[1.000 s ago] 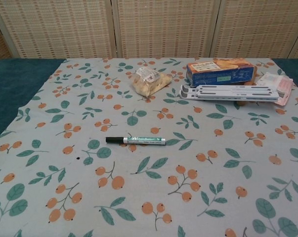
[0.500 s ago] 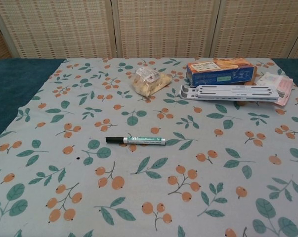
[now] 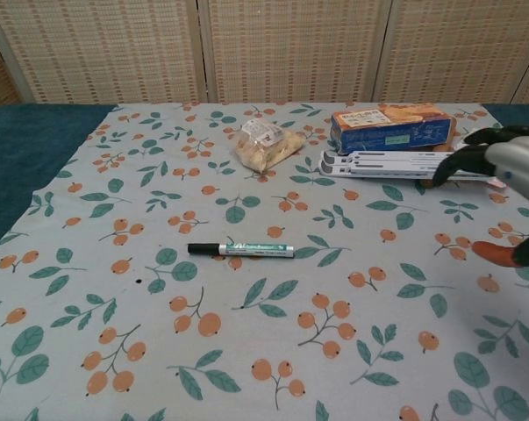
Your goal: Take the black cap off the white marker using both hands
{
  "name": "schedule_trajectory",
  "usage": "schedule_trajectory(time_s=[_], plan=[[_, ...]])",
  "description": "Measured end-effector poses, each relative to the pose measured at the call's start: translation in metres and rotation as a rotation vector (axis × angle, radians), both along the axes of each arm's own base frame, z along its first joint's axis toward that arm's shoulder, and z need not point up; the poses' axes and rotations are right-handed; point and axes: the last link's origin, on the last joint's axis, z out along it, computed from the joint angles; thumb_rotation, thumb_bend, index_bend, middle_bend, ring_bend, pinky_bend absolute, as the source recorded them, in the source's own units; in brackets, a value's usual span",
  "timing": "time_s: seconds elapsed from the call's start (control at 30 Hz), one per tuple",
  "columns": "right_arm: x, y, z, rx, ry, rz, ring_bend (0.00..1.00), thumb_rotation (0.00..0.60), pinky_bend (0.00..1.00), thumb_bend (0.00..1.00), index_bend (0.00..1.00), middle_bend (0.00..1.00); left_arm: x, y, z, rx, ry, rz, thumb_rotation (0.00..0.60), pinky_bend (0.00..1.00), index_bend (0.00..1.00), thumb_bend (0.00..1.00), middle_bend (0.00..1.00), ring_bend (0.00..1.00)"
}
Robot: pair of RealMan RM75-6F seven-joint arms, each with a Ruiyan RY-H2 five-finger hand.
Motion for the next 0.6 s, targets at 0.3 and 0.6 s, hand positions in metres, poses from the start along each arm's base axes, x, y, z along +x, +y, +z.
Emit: schedule_trajectory(time_s=[0.3,0.6], plan=[[0.057,-0.044,-0.103,0.079,0.024,-0.019,0.0,0.6,0.0,0.26,0.31,0.24,-0.008,0.008,0.002,0.008,-0.008,0.051,0.6,0.07,0.0,0.42,0.0,0.0],[0.103,-0.063,-0.154,0.072,0.051,0.008,0.0,0.6,0.0,0.27,0.36,0.26,-0.012,0.013,0.01,0.029,-0.031,0.076,0.6,0.07,0.0,0.42,0.0,0.0]])
